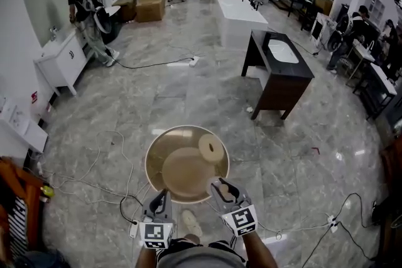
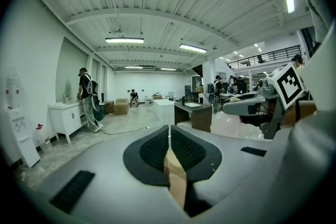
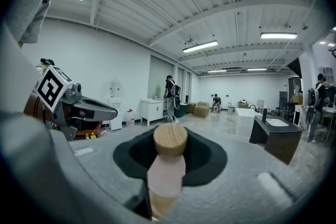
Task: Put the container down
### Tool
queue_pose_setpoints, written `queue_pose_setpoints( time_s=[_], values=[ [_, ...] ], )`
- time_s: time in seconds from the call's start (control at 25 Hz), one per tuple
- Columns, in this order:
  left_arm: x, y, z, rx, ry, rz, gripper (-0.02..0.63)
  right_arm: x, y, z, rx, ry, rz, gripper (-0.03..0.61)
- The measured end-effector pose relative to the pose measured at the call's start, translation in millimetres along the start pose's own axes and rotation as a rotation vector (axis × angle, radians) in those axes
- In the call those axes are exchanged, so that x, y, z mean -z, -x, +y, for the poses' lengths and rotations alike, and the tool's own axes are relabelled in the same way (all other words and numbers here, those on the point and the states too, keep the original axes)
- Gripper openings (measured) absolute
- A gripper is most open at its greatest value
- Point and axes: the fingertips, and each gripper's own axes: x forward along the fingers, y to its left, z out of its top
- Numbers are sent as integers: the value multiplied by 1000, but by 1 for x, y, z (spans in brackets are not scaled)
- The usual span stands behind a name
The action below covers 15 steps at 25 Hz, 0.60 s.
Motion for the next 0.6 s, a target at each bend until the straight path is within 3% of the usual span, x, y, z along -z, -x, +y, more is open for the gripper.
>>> queue_pose_setpoints(
  time_s=[0.6],
  values=[
    [-10, -94, 100, -56, 23, 13, 29, -26, -142, -28, -65, 12, 0, 117]
  ],
)
